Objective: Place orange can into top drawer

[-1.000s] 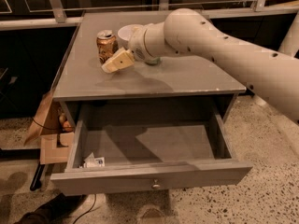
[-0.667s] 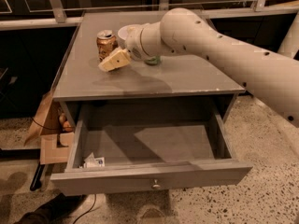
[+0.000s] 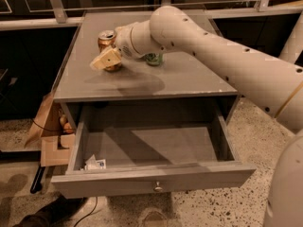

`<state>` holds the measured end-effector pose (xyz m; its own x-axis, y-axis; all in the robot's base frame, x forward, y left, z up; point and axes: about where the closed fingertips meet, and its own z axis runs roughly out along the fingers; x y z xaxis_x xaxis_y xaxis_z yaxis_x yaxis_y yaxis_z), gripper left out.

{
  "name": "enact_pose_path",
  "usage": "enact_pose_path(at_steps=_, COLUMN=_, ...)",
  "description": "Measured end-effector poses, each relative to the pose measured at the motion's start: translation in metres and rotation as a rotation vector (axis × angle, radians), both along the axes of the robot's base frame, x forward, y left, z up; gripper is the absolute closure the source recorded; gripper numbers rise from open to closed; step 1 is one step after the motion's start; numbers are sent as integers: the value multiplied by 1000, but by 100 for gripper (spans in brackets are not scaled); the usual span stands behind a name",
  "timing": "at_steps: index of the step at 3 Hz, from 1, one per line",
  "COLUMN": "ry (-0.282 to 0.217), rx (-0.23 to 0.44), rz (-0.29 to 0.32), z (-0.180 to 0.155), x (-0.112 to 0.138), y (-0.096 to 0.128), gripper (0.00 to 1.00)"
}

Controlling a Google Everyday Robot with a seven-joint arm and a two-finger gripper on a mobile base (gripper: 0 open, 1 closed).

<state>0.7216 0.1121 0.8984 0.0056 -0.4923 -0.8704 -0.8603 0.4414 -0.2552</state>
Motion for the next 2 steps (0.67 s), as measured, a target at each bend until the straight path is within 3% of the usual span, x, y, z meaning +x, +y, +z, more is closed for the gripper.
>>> enact_pose_path(at_steps=1, ry=-5, rx=-1, rz=29, z=-4, x=9, y=15, gripper=15)
enact_pose_path(at_steps=2, ry=-5, rx=0, rz=30, z=-3, x=9, y=16, gripper=34)
